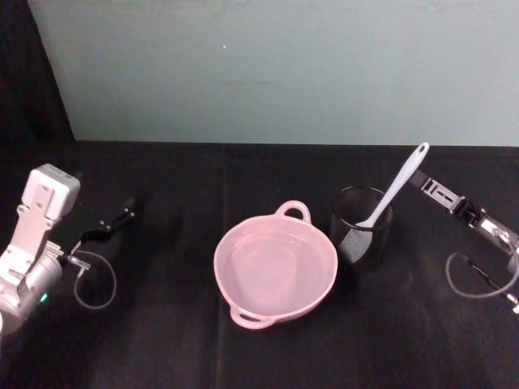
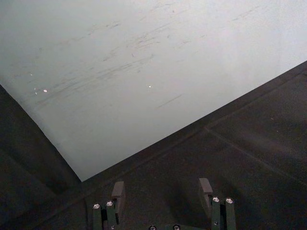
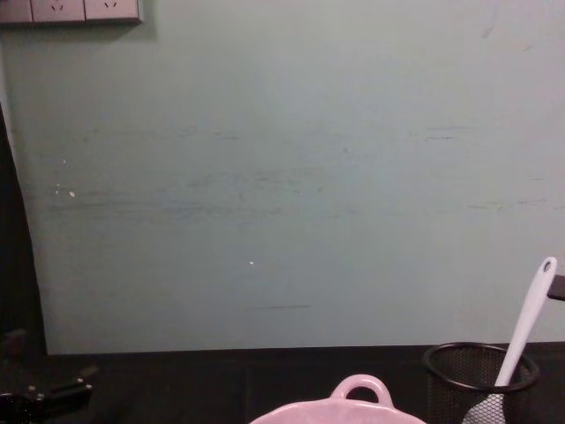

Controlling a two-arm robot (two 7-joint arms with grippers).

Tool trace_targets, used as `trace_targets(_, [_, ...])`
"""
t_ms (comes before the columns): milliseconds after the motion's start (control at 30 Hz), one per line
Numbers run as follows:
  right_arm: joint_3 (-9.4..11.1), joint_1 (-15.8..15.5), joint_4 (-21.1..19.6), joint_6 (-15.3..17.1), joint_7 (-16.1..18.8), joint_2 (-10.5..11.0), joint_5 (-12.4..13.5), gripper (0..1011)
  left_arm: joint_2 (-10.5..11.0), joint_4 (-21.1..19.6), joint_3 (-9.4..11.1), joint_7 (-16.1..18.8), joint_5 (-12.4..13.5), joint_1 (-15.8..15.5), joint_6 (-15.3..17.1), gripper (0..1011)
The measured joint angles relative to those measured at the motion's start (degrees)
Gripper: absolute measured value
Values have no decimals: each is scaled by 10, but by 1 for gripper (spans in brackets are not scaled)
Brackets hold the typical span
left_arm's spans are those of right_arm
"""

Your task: Use the one hand to pick up the spoon and stir the clear water in the bowl.

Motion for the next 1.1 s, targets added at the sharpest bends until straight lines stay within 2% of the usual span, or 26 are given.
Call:
trace_targets(200, [-23,30,6,11,-16,10,-9,1003,0,0,0,0,0,0,0,1005])
trace_targets(433, [-44,48,12,10,-23,15,-15,1002,0,0,0,0,0,0,0,1005])
trace_targets(800, [-67,66,37,-24,-10,10,-16,1002,0,0,0,0,0,0,0,1005])
trace_targets(1100, [-81,82,54,-34,-6,10,-12,1002,0,0,0,0,0,0,0,1005])
